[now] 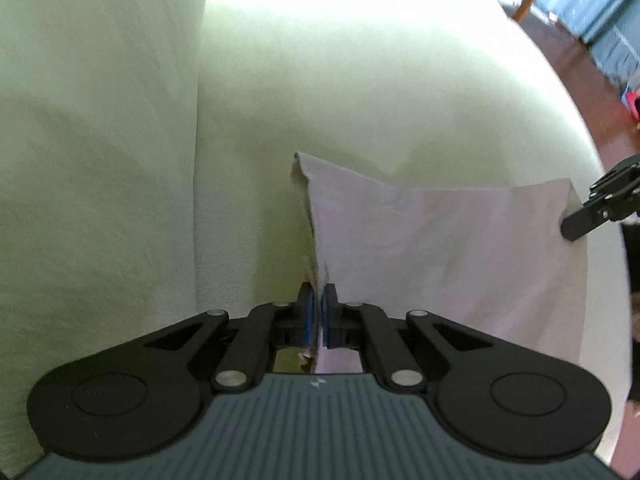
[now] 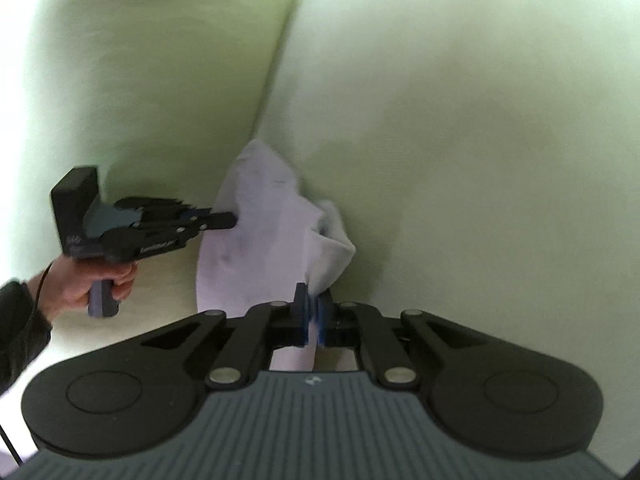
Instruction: Fold clothes
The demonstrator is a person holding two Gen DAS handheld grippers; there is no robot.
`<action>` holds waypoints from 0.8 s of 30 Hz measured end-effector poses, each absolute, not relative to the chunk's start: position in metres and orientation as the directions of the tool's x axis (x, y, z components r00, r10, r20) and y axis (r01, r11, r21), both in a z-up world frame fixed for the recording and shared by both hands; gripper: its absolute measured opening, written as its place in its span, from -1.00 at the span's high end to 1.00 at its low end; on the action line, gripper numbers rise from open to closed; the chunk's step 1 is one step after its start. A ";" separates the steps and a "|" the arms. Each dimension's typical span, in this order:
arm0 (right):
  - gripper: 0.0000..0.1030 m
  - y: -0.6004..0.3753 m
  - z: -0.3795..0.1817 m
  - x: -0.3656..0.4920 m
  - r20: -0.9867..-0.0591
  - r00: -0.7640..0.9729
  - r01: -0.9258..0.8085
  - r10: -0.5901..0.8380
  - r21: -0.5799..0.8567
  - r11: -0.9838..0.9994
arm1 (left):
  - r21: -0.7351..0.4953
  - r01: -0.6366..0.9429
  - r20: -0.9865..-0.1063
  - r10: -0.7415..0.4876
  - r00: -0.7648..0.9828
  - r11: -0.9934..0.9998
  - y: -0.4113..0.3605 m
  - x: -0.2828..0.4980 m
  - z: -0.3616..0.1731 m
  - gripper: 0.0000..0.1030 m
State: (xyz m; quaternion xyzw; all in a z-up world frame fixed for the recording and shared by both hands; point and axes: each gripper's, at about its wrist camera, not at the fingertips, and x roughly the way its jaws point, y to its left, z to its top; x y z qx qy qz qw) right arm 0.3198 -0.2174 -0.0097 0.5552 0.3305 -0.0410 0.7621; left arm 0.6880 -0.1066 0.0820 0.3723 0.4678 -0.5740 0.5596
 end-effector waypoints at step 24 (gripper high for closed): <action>0.95 -0.262 0.126 0.250 -0.479 0.873 0.256 -0.091 0.291 0.922 | -0.124 0.992 -0.614 -0.784 -0.086 -0.012 -0.265 0.650 0.221 0.99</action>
